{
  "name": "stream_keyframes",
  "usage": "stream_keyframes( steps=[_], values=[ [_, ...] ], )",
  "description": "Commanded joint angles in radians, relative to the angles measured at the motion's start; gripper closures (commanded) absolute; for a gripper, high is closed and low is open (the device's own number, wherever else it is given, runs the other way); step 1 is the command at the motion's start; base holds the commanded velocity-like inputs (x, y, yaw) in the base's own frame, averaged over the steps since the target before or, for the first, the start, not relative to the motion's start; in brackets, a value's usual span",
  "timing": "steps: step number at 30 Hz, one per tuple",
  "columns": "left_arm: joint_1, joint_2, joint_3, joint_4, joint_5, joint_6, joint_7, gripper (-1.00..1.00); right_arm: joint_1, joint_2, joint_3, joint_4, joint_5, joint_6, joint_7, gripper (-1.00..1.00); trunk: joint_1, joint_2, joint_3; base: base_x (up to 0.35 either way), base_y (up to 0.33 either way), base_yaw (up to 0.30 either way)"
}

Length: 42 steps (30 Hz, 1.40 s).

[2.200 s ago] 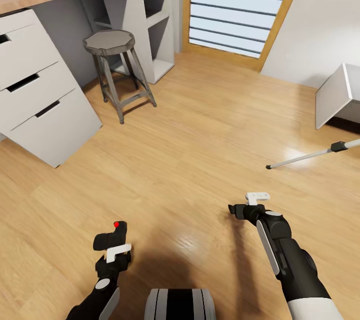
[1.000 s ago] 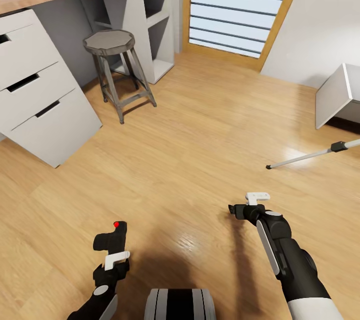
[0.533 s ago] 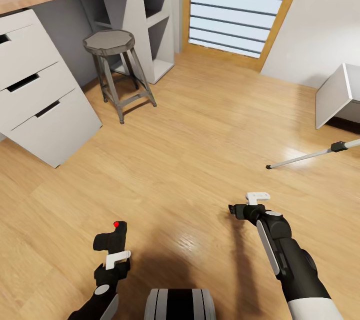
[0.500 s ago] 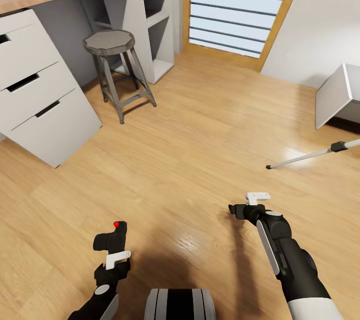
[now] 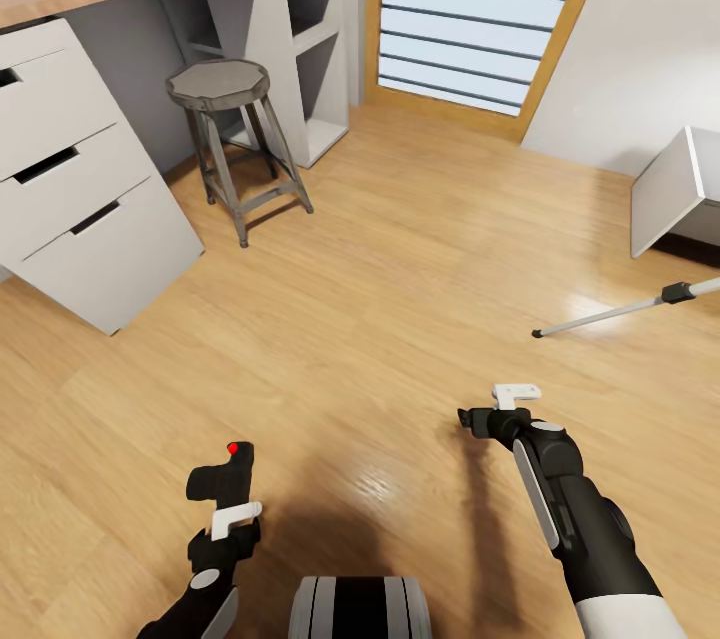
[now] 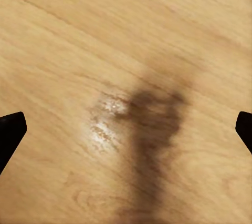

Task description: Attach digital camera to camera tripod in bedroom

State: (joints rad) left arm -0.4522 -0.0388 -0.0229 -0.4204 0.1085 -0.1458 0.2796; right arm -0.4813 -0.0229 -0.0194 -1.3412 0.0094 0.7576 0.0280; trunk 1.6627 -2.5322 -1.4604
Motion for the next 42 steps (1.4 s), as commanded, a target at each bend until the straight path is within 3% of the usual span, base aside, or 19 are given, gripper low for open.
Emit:
stream_keyframes(
  steps=[1, 6, 19, 42],
  values=[
    [0.0, 0.0, -0.002, 0.001, 0.012, -0.005, 0.003, -1.0, 0.0, 0.0, -0.001, -0.001, 0.001, 0.005, 0.003, -1.0, 0.0, 0.0, -0.001, 0.0, 0.0, 0.0],
    [0.0, 0.0, 0.002, -0.004, 0.017, -0.006, 0.005, -1.0, 0.0, 0.0, -0.001, -0.001, 0.001, 0.004, 0.003, -1.0, 0.0, 0.0, -0.001, 0.0, 0.0, 0.0],
    [0.0, 0.002, -0.002, -0.015, 0.014, -0.011, 0.004, -1.0, 0.0, 0.0, -0.001, -0.001, 0.002, 0.003, 0.001, -1.0, 0.006, -0.003, -0.051, 0.0, 0.0, 0.0],
    [0.0, 0.0, -0.004, -0.02, 0.01, -0.013, 0.004, -1.0, 0.0, 0.0, -0.001, -0.001, 0.002, 0.004, 0.003, -1.0, 0.006, -0.003, -0.051, 0.0, 0.0, 0.0]
  ],
)
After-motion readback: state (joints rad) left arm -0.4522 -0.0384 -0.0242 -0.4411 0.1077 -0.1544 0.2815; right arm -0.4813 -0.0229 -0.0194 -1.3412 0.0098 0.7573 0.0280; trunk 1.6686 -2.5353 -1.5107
